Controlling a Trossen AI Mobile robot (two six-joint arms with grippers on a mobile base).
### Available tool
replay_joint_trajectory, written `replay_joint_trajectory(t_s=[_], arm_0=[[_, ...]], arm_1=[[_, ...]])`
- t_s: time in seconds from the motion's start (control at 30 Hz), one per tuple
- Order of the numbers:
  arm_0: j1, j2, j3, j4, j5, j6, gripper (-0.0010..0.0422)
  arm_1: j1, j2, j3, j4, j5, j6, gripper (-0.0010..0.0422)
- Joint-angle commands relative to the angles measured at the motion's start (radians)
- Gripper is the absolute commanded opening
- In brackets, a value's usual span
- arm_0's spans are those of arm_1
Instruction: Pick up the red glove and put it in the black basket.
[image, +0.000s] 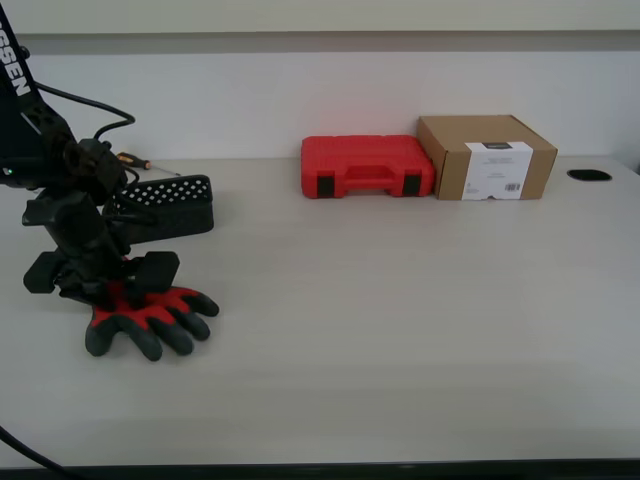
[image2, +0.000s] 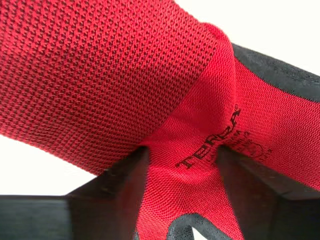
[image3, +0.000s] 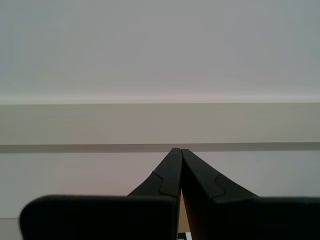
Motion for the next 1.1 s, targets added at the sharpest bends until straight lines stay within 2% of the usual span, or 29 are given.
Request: replay_joint_trajectory(t_s=[0.03, 0.1, 0.13, 0.17, 0.2, 0.23, 0.3, 0.57, 0.93, 1.1], arm_0=[[0.000, 0.000, 0.001, 0.003, 0.000, 0.003, 0.0000], [0.000, 0.000, 0.001, 0.003, 0.000, 0.003, 0.0000], [0.000, 0.000, 0.001, 0.003, 0.000, 0.003, 0.0000], [0.000, 0.000, 0.001, 0.002, 0.000, 0.003, 0.0000], [-0.001, 0.000, 0.001, 0.003, 0.000, 0.003, 0.0000], [-0.001, 0.000, 0.001, 0.003, 0.000, 0.003, 0.0000], [-0.001, 0.000, 0.001, 0.003, 0.000, 0.003, 0.0000], [0.000, 0.000, 0.001, 0.003, 0.000, 0.003, 0.0000], [0.000, 0.000, 0.001, -0.003, 0.000, 0.003, 0.0000], [0.000, 0.000, 0.001, -0.006, 0.000, 0.003, 0.0000]], arm_1=[[0.002, 0.003, 0.003, 0.000, 0.011, 0.010, 0.0276], [0.002, 0.003, 0.003, -0.001, 0.013, 0.010, 0.0266], [0.002, 0.003, 0.003, 0.000, 0.024, 0.011, 0.0235], [0.003, 0.003, 0.003, -0.001, 0.035, 0.012, 0.0175], [0.003, 0.003, 0.004, -0.001, 0.044, 0.012, 0.0142], [0.003, 0.003, 0.005, -0.002, 0.048, 0.014, 0.0079], [0.004, 0.001, 0.005, -0.003, 0.048, 0.015, 0.0006], [0.005, -0.057, 0.026, -0.132, 0.060, 0.017, 0.0000], [0.000, -0.515, 0.024, -0.264, 0.093, -0.010, -0.0001], [-0.001, -0.565, 0.090, -0.263, 0.092, -0.034, -0.0001]])
